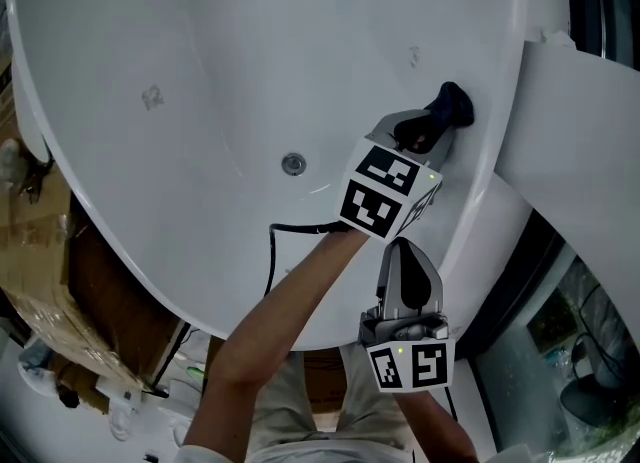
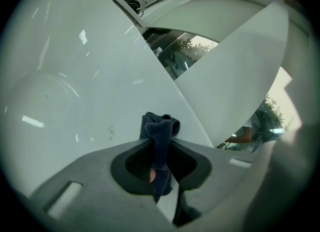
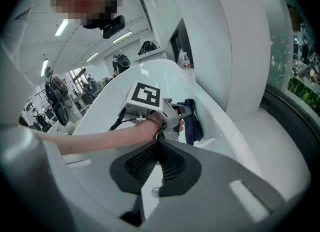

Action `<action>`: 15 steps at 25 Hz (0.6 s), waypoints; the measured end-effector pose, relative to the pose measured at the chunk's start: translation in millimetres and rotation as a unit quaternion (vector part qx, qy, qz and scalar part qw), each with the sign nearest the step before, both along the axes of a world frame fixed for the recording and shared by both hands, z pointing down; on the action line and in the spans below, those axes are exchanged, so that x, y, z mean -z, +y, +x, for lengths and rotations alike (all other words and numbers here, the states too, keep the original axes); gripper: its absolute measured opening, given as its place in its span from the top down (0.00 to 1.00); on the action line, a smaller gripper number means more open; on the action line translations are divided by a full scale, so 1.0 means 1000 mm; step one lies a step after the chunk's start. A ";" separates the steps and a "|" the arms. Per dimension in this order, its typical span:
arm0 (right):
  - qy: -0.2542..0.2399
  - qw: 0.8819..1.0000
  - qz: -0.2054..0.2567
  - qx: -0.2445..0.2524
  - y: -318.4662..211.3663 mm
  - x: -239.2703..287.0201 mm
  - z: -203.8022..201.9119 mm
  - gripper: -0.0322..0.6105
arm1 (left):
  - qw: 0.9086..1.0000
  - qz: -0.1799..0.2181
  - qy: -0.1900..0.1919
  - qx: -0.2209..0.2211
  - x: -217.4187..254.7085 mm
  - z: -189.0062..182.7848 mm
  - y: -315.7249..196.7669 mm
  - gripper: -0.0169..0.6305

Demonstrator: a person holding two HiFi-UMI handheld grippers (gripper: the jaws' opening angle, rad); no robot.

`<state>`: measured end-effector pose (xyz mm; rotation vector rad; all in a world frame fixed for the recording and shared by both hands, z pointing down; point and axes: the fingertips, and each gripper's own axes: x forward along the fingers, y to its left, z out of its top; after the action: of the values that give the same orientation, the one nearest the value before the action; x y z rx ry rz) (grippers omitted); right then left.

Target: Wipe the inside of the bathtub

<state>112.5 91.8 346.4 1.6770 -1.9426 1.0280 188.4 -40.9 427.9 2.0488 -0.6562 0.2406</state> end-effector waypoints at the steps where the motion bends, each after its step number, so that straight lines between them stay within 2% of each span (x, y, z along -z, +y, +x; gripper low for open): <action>1: 0.000 1.000 0.000 0.000 0.000 0.000 0.000 0.94 | 1.000 -0.001 0.002 0.002 0.002 0.001 -0.002 0.88; 15: -0.001 1.000 0.003 0.008 -0.005 0.005 -0.004 0.94 | 0.999 0.013 0.030 0.011 0.032 0.006 -0.024 0.88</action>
<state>108.9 86.4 341.9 1.6621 -1.9584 1.0186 194.6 -64.4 396.2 2.0640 -0.6474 0.1589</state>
